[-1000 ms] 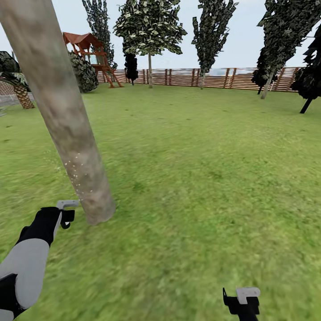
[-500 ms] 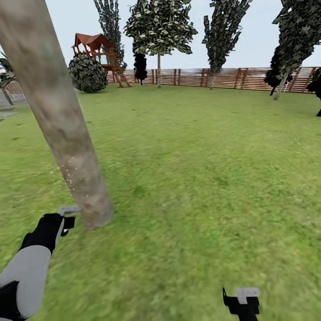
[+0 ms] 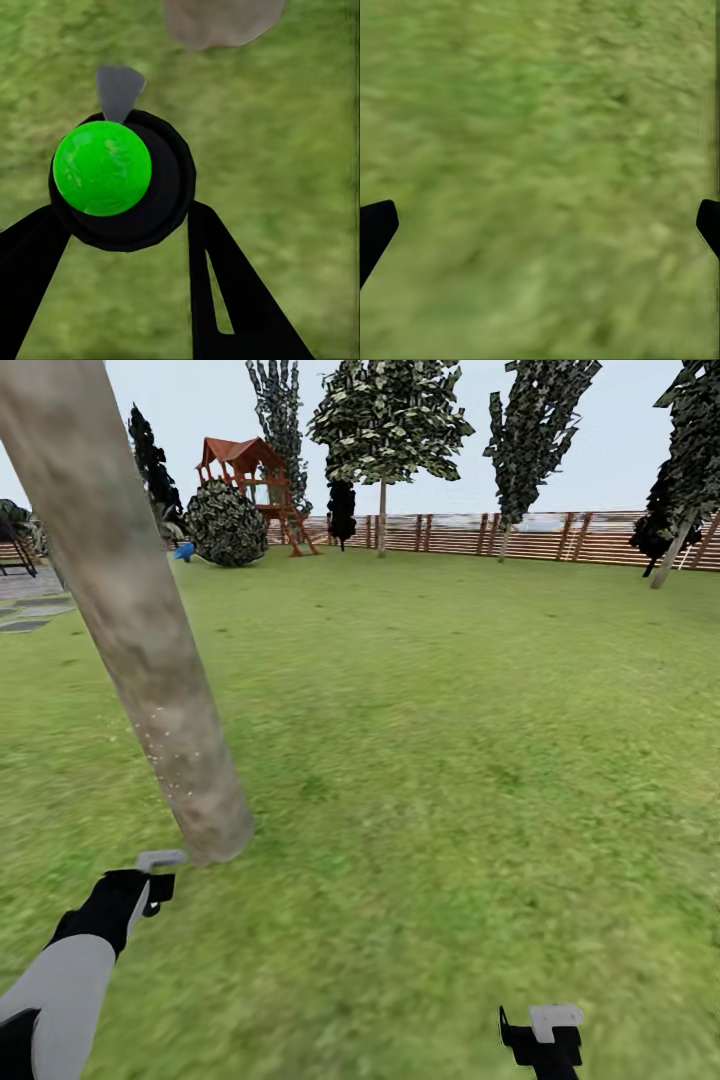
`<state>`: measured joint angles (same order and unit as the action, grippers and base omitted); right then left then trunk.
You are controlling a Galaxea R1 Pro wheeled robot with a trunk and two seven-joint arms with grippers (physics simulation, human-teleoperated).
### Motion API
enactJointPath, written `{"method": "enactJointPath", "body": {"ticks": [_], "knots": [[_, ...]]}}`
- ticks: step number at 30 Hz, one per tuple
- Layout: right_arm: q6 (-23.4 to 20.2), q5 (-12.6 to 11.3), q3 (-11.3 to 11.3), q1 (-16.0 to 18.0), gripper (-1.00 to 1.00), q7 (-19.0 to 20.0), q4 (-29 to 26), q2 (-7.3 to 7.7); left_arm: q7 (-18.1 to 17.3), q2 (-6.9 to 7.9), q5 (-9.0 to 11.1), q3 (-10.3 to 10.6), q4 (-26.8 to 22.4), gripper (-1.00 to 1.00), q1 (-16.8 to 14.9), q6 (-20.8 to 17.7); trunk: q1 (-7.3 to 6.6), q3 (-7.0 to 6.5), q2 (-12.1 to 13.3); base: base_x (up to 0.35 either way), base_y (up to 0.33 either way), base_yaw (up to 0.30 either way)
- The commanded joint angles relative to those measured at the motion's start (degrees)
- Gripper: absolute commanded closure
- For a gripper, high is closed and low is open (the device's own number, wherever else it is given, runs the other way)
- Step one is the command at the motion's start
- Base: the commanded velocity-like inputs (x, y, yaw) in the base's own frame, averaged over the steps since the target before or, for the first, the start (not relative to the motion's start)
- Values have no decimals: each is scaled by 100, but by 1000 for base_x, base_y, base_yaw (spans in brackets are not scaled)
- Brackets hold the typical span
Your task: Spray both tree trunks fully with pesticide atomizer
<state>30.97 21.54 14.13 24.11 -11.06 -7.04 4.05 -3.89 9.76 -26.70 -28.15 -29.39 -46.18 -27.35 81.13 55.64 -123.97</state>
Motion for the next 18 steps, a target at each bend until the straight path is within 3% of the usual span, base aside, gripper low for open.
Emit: {"method": "enactJointPath", "body": {"ticks": [1, 9, 18], "knots": [[14, 61, 28, 5, -100, -28, 9, -1, -42, -2, -56, -39, -8, 100, -5, 0, 0, 5, -2, 132, -272, 0], [14, 61, 25, 5, -100, -28, 10, -1, 69, 37, -64, -52, 12, 100, -4, 12, 0, 5, -2, 225, -202, 13], [14, 61, 28, 5, -100, -28, 10, -3, 83, 10, -80, -84, 20, 100, 51, 251, 0, 5, -2, 227, -195, 257]]}}
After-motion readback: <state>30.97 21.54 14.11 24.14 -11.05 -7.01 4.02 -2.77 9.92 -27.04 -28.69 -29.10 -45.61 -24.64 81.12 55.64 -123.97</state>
